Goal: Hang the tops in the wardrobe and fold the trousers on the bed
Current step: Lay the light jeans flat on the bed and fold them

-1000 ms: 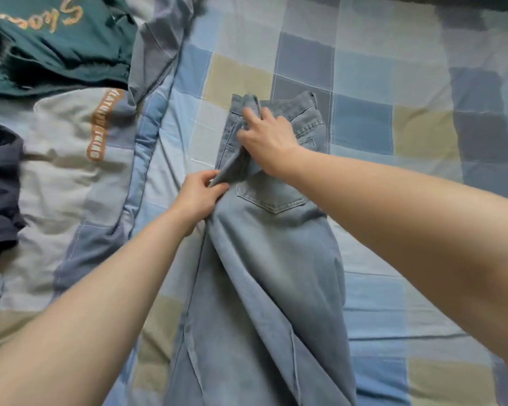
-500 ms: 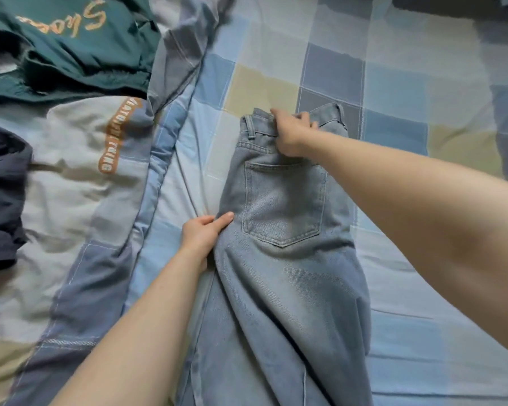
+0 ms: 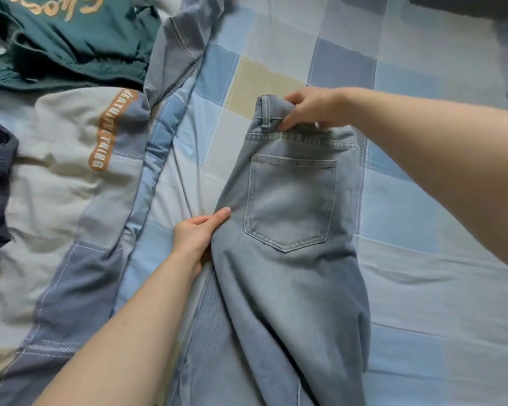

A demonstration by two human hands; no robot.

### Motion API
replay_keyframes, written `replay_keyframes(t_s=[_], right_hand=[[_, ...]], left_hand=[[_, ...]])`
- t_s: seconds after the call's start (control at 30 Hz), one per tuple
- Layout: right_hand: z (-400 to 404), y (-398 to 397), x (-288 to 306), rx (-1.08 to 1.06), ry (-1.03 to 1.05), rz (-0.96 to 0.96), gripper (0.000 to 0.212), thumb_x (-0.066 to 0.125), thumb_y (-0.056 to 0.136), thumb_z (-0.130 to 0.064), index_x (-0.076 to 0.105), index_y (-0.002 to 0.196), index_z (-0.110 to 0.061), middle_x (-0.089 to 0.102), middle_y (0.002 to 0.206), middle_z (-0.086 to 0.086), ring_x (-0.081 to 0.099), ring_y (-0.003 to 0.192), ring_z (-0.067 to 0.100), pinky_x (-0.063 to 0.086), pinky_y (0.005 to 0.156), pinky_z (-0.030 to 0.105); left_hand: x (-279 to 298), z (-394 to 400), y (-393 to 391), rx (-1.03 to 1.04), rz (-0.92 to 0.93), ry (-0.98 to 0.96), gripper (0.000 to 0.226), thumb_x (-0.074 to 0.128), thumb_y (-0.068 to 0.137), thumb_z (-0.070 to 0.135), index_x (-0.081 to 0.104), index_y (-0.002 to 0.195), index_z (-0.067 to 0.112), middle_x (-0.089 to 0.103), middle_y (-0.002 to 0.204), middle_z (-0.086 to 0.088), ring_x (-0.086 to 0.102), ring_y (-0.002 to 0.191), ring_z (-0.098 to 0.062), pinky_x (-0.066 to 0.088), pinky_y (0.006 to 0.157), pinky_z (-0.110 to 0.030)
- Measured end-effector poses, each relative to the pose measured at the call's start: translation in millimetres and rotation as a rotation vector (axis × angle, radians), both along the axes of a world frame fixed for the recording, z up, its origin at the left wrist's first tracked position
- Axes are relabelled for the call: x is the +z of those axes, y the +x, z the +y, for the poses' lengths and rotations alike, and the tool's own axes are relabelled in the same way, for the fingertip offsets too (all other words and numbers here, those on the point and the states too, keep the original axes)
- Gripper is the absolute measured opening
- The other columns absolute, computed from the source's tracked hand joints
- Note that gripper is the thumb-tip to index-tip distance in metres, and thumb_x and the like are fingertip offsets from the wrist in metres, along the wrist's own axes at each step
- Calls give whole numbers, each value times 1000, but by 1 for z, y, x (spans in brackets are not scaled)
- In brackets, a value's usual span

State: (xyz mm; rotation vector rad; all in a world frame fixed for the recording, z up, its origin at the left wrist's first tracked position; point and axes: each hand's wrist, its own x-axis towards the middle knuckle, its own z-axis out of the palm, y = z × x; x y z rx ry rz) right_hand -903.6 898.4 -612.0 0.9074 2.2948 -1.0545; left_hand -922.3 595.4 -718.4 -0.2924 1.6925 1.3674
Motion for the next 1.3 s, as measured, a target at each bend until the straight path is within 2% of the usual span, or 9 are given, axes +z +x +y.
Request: replay_keyframes(t_s=[0.07,0.17,0.37,0.5,0.63,0.83,1.0,1.17,1.3], right_hand=[[0,-10,-7,23,325,50,38,72,80,-35,55,107,-14,59,107,6,51,99,25,38,92,45],[-18,-15,-26,-55,703,9,44,67,83,-25,46,120,-15,55,119,12,42,122,31,18,106,62],[-57,22,-31,-76,955,236,69,53,72,-1,34,137,-16,42,131,12,37,125,32,28,99,50],[-102,126,-32,-406,780,381,57,55,82,-21,37,136,-18,45,134,9,40,123,31,31,99,47],[-151,231,-49,-857,226,231,38,58,90,-29,48,121,-9,59,109,9,56,107,30,43,92,38],[-215,299,-49,-795,63,291,37,52,81,4,50,111,-16,58,92,-2,56,77,18,47,69,27],[-271,335,-41,-765,41,134,20,57,86,-1,57,105,-9,57,77,-6,56,72,20,44,73,29],[-312,322,-21,-750,-86,-16,26,44,86,-5,63,104,-11,67,96,9,59,90,25,37,69,25],[-329,319,-10,-771,-163,35,31,43,87,-6,65,107,-14,65,87,7,55,72,22,37,62,24]], left_hand=[[0,3,2,4,14,-33,22,83,74,31,71,74,13,65,55,4,53,40,-7,41,38,-15],[1,5,2,30,21,-39,20,83,75,29,69,74,14,61,50,5,52,36,-5,41,35,-14],[6,6,-1,26,-2,-33,20,82,77,28,68,79,14,67,53,5,62,43,-5,54,45,-21],[16,8,1,1,33,-62,20,82,78,25,65,81,16,66,53,5,60,40,-4,49,39,-19],[29,32,-13,-114,253,-124,25,82,78,19,57,75,16,61,68,-5,56,34,-5,45,34,-19],[24,17,4,-81,467,-256,28,79,78,33,67,93,13,71,99,-13,64,82,-20,57,87,-40],[55,-33,79,-151,554,-302,55,84,72,27,53,115,12,65,100,-10,66,96,-29,52,92,-44],[62,-100,189,-314,112,-295,32,76,83,17,48,97,9,61,72,-11,54,50,-20,50,51,-31],[58,-134,238,-328,-1,-305,27,65,92,14,46,73,12,52,61,-10,48,56,-21,41,64,-34]])
